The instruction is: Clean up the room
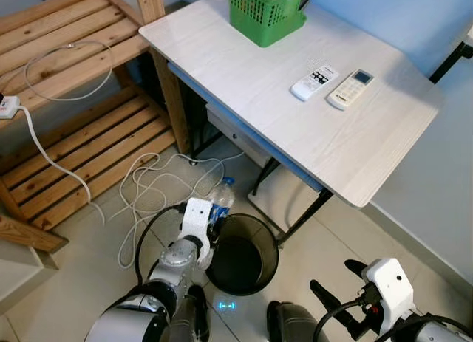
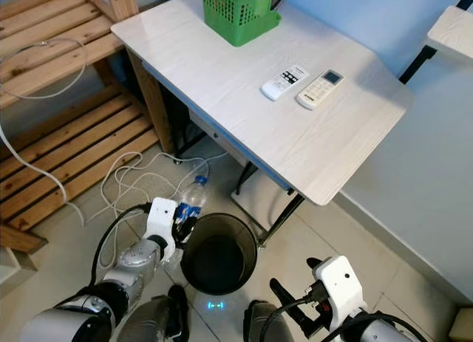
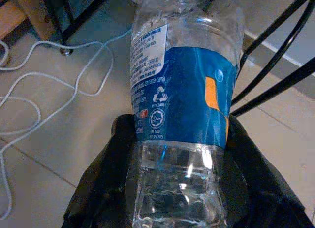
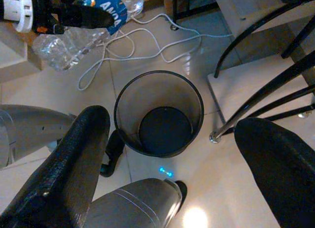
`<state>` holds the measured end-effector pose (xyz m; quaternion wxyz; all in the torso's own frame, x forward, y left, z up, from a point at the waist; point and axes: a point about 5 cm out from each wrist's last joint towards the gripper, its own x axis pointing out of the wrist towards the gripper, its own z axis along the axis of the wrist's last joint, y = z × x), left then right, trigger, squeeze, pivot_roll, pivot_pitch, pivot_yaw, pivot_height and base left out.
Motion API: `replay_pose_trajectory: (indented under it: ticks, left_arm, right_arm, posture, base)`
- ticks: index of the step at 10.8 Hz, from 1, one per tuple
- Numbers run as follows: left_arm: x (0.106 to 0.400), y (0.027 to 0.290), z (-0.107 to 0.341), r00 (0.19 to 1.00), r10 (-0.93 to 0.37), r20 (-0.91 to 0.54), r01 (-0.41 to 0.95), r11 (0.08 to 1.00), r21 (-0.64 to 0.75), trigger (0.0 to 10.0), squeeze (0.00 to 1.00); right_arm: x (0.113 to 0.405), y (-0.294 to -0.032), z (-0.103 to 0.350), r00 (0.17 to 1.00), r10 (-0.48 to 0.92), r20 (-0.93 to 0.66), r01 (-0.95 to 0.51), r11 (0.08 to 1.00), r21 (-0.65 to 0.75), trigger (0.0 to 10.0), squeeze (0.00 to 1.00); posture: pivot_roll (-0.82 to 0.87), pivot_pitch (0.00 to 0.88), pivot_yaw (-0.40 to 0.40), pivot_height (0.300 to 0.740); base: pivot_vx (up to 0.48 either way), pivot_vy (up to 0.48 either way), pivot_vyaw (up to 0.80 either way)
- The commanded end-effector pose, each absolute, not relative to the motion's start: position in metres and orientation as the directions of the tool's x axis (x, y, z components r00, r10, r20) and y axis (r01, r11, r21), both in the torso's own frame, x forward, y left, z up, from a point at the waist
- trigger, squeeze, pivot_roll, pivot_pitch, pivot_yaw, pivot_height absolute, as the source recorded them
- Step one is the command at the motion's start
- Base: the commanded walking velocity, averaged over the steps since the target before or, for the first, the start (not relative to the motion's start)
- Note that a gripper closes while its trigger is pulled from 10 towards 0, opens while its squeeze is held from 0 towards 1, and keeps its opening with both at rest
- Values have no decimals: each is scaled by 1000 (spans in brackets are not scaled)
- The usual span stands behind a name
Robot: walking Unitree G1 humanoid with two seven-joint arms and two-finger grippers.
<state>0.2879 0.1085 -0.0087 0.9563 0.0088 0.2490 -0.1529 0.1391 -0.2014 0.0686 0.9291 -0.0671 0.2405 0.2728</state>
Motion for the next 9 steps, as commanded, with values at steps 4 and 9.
replay_pose_trajectory:
  ticks: [4, 9]
  left_arm:
    - [288, 102, -7, 816, -350, -460, 328, 936, -129, 10000, 1000]
    - [292, 103, -2, 819, -372, -437, 352, 927, -129, 10000, 1000]
  right_arm:
    - [133, -204, 68, 723, 471, -506, -537, 844, 18, 10000, 0]
    - [131, -204, 70, 720, 472, -508, -537, 843, 22, 10000, 0]
  posture:
    - [-369, 281, 5, 740]
    - [-376, 290, 6, 740]
  base:
    - [0, 0, 0]
    - [0, 0, 0]
